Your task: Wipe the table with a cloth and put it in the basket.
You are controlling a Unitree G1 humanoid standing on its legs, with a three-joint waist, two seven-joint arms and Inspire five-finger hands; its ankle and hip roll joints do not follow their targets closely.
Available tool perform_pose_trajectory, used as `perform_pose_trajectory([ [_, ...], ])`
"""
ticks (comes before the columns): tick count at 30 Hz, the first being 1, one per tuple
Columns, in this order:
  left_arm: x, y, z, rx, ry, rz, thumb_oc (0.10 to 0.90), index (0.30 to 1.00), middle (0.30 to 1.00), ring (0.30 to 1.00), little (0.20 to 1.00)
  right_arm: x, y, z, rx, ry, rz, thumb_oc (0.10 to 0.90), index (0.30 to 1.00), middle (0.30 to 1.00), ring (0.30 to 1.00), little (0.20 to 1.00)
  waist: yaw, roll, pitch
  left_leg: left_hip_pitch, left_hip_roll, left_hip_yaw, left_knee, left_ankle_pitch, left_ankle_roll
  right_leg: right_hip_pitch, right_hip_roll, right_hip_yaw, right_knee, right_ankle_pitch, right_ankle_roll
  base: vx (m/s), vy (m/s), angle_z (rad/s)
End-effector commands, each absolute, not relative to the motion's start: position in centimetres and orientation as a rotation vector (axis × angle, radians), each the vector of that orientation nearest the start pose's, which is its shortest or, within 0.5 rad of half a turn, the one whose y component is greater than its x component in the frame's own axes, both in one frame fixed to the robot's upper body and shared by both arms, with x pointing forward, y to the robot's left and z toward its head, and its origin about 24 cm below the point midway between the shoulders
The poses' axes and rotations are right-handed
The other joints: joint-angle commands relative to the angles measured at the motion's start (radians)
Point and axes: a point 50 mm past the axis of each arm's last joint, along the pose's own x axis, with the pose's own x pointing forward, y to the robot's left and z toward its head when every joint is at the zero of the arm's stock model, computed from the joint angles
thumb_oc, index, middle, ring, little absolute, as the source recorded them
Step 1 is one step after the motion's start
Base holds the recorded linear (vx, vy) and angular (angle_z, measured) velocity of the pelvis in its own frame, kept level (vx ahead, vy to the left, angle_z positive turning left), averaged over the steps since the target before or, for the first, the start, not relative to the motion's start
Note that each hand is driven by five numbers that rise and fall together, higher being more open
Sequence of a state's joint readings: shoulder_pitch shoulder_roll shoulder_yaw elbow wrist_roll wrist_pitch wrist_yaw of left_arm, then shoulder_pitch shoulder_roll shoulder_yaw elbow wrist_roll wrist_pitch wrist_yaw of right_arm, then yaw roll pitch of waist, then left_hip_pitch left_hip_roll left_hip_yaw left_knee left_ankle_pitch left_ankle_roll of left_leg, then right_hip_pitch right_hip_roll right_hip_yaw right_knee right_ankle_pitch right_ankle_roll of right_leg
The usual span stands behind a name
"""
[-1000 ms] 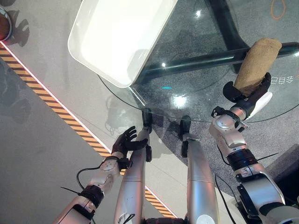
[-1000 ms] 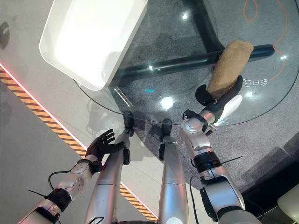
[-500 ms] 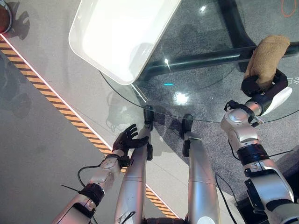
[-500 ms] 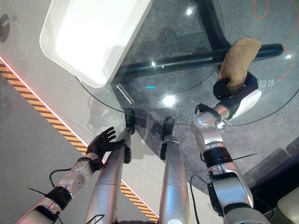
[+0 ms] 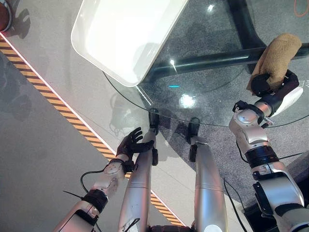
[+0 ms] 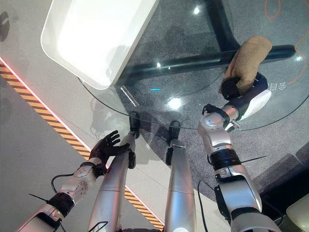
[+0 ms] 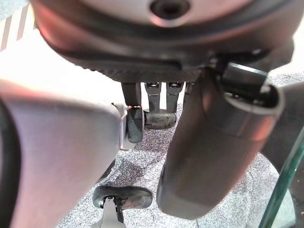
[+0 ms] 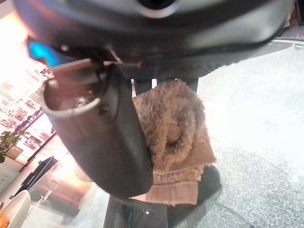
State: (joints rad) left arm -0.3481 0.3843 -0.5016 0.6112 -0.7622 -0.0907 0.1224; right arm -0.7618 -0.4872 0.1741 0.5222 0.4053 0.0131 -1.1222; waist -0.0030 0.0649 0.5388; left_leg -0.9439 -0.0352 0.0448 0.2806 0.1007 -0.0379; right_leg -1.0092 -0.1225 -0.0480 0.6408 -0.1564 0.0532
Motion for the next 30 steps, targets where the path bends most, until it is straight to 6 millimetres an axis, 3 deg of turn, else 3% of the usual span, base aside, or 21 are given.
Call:
perform_pose_trajectory([
  [1, 24.8, 11.3, -5.5, -0.202, 0.555, -0.252, 0.800, 0.900, 0.900, 0.900, 0.900, 34.8, -24.6, 20.8, -0.037, -0.415, -0.993, 0.100, 0.300, 0.300, 0.300, 0.200, 0.001, 0.033, -0.019, -0.037, -0.072, -0.015, 0.226, -0.167, 0.065, 0.021, 0.065, 0.000, -0.253, 0.230, 0.027, 0.00, 0.000, 0.00],
  [7, 24.9, 11.2, -5.4, -0.216, 0.554, -0.248, 0.800, 0.900, 0.900, 0.900, 0.900, 34.9, -23.6, 21.4, -0.076, -0.450, -0.893, 0.100, 0.300, 0.300, 0.300, 0.200, 0.002, 0.033, -0.019, -0.043, -0.073, -0.013, 0.227, -0.166, 0.067, 0.014, 0.064, 0.002, -0.248, 0.230, 0.030, 0.00, 0.034, 0.00],
  [13, 24.9, 10.8, -5.3, -0.222, 0.545, -0.252, 0.800, 0.900, 0.900, 0.900, 0.900, 35.0, -20.3, 21.8, -0.189, -0.491, -0.703, 0.100, 0.300, 0.300, 0.300, 0.200, 0.000, 0.035, -0.019, -0.048, -0.077, -0.009, 0.222, -0.164, 0.070, 0.006, 0.062, 0.006, -0.249, 0.230, 0.031, 0.00, 0.035, 0.00],
  [19, 24.8, 10.3, -5.3, -0.232, 0.542, -0.256, 0.800, 0.900, 0.900, 0.900, 0.900, 35.0, -17.5, 20.8, -0.293, -0.488, -0.559, 0.100, 0.300, 0.300, 0.300, 0.200, 0.000, 0.035, -0.019, -0.045, -0.078, -0.006, 0.215, -0.161, 0.070, 0.007, 0.059, 0.006, -0.252, 0.228, 0.032, 0.00, 0.032, 0.00],
  [30, 24.9, 10.0, -5.2, -0.236, 0.537, -0.261, 0.800, 0.900, 0.900, 0.900, 0.900, 35.2, -15.1, 18.2, -0.404, -0.394, -0.393, 0.100, 0.300, 0.300, 0.300, 0.200, 0.004, 0.032, -0.019, -0.048, -0.082, -0.007, 0.207, -0.157, 0.070, 0.001, 0.055, -0.006, -0.253, 0.228, 0.035, 0.00, -0.001, 0.02],
])
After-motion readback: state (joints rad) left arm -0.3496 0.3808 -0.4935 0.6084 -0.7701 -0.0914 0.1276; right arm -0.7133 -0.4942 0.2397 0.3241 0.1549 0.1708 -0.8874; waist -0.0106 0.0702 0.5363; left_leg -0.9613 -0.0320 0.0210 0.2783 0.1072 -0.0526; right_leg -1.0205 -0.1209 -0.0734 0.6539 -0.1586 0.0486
